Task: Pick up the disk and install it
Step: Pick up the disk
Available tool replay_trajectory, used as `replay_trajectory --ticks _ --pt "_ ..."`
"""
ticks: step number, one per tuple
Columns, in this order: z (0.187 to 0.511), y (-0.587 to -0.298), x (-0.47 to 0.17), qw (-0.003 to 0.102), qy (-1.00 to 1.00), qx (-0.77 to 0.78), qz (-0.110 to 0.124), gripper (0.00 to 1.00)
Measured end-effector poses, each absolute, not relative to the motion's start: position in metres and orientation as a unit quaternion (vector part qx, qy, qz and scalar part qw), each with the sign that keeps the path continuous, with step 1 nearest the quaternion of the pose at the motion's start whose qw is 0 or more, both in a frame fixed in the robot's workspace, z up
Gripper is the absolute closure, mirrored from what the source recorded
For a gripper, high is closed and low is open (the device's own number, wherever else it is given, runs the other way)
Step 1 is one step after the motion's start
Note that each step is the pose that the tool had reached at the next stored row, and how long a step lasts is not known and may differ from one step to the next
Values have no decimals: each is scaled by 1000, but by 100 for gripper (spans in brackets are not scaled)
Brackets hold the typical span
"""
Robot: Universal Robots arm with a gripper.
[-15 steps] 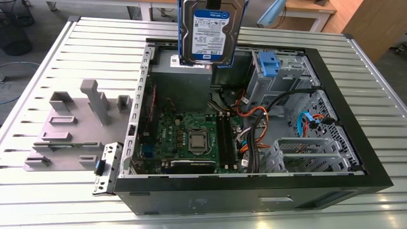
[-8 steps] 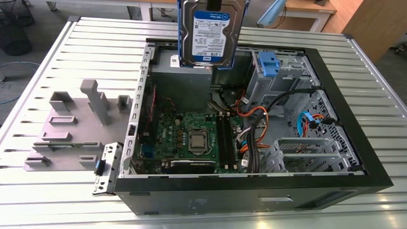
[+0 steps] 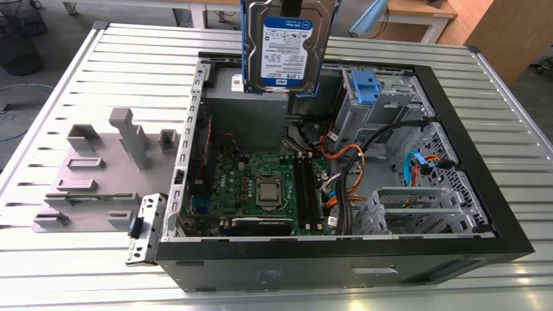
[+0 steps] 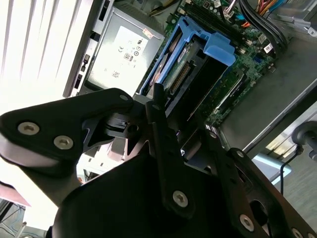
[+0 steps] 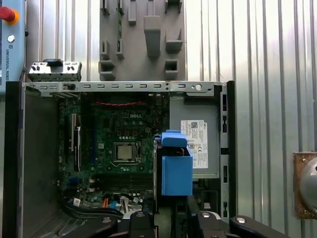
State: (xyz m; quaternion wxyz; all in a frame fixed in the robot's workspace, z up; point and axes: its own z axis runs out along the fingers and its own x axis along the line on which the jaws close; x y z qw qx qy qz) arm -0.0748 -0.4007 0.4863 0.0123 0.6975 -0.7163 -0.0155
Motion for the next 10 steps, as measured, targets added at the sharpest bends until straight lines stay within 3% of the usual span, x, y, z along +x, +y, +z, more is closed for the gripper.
replay_trajectory --ticks 10 --pt "486 -407 -75 14 -716 697 -13 65"
